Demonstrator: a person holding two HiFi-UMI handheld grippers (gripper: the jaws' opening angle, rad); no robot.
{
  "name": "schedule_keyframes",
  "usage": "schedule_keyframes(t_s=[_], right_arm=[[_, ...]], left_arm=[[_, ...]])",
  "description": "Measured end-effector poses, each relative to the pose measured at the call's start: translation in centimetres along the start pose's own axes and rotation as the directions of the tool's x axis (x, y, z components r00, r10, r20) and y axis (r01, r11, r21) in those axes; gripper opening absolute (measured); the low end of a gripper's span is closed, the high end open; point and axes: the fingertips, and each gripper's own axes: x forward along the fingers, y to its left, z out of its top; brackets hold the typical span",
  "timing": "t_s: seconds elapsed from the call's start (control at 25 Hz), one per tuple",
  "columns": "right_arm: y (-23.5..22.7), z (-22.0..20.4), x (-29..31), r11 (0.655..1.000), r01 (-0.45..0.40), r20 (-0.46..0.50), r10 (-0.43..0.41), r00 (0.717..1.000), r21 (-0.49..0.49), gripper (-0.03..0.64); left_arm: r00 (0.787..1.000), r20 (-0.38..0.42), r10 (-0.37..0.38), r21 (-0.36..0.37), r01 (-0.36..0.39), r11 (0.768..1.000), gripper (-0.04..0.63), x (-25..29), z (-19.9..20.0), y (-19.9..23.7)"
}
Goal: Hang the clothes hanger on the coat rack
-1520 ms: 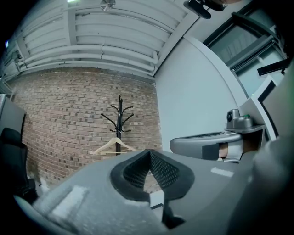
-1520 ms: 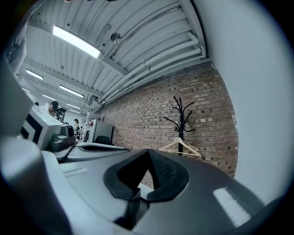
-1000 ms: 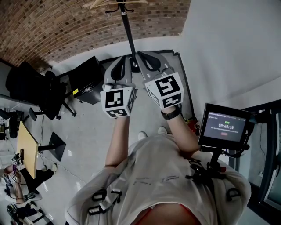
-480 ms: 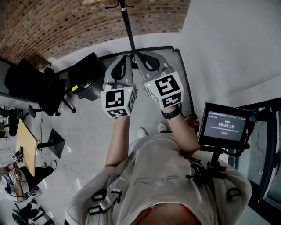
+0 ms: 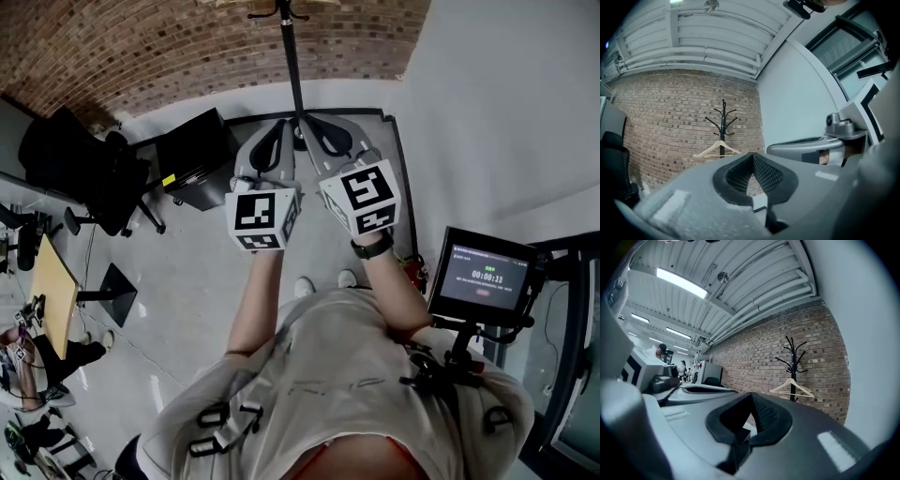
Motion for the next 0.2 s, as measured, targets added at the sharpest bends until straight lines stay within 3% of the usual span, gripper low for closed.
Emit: schedule_keyframes(t_s=[0.2], right_arm=[[1.7,0.8,-0.1,1.0,-0.005,0.005,0.005,1.0,0.006,0.002]], left_arm=[[1.0,0.009,0.013,0.016,-0.013,1.0,0.002,-1.9,1.1,0.9]])
